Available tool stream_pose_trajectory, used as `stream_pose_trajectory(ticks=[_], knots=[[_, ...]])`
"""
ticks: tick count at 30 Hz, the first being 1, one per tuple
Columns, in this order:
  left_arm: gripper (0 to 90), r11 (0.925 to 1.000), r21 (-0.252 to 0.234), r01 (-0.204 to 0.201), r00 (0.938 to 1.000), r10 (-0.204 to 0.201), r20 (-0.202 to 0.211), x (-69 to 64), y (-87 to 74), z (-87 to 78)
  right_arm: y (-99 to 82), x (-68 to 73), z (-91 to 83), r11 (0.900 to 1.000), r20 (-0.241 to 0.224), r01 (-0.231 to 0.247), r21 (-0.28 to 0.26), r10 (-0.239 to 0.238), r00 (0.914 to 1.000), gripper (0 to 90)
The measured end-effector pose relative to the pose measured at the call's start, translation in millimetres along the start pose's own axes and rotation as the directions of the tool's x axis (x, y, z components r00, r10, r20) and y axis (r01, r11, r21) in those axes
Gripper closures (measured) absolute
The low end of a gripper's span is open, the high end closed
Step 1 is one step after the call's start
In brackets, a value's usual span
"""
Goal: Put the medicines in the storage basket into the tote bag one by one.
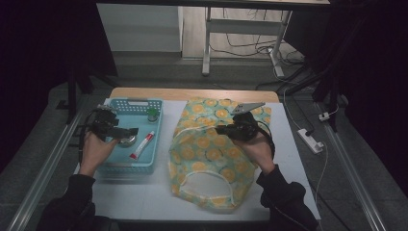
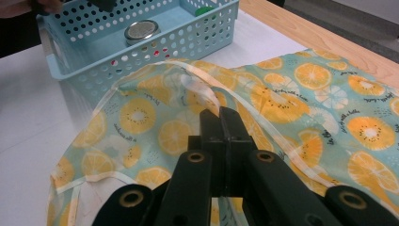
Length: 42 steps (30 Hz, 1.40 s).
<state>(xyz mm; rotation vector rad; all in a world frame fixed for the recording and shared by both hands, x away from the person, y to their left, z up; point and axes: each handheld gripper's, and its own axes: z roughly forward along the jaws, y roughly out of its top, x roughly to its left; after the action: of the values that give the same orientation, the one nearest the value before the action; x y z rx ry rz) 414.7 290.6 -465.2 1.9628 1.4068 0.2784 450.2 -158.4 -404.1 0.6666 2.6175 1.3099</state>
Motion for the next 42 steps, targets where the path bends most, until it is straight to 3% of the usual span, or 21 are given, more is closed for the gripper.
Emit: stream_pose_trajectory(ticks=[4,11,16,18,21,24,26,31,33,38,41,42], knots=[[0.0,0.9985,0.054,-0.001,1.0000,0.001,-0.006,6.8,3.5,13.5,-0.3,0.1,0.9,1.0000,-0.002,0.003,0.004,-0.003,1.0000,90.0],[0.0,0.9971,0.075,0.013,0.9998,-0.012,-0.018,18.2,5.8,35.0,-0.7,0.4,0.5,1.0000,-0.007,0.005,0.008,-0.004,1.0000,90.0],[0.0,0.9921,0.125,0.017,0.9992,-0.012,-0.038,23.3,8.2,48.4,-0.8,0.2,-0.8,1.0000,-0.006,0.003,0.005,-0.003,1.0000,90.0],[0.0,0.9876,0.156,0.018,0.9993,-0.013,-0.036,24.7,7.1,53.8,-0.8,-0.1,-1.8,1.0000,-0.005,0.004,0.002,-0.004,1.0000,90.0],[0.0,0.9801,0.195,0.038,0.9980,-0.027,-0.057,26.6,3.9,60.5,-1.1,-0.7,-2.9,1.0000,-0.004,0.003,0.000,-0.003,1.0000,90.0],[0.0,0.9724,0.230,0.036,0.9957,-0.015,-0.091,24.4,3.4,64.8,-1.5,-1.0,-3.0,1.0000,-0.005,0.002,0.002,-0.002,1.0000,90.0],[0.0,0.9636,0.263,0.048,0.9958,-0.025,-0.088,23.9,3.0,68.3,-1.6,-0.8,-2.8,1.0000,-0.005,0.001,0.002,-0.001,1.0000,90.0],[0.3,0.9463,0.318,0.060,0.9917,-0.020,-0.127,20.8,3.5,71.6,-1.5,-0.3,-2.9,1.0000,-0.005,0.002,0.001,-0.002,1.0000,90.0],[4.1,0.9375,0.338,0.084,0.9873,-0.032,-0.155,19.6,4.4,70.9,-1.7,-0.8,-3.1,1.0000,-0.007,0.001,0.002,-0.001,1.0000,90.0],[9.7,0.9232,0.366,0.118,0.9820,-0.053,-0.181,19.0,4.6,70.4,-2.1,-1.1,-2.9,1.0000,-0.007,0.001,0.004,-0.001,1.0000,90.0],[17.9,0.9119,0.393,0.118,0.9792,-0.041,-0.199,18.7,3.4,71.2,-1.9,-0.9,-2.6,1.0000,-0.007,0.001,0.004,-0.001,1.0000,90.0],[19.3,0.9116,0.395,0.113,0.9794,-0.035,-0.199,18.2,3.2,71.3,-1.9,-0.8,-2.4,1.0000,-0.007,0.000,0.005,0.000,1.0000,90.0]])
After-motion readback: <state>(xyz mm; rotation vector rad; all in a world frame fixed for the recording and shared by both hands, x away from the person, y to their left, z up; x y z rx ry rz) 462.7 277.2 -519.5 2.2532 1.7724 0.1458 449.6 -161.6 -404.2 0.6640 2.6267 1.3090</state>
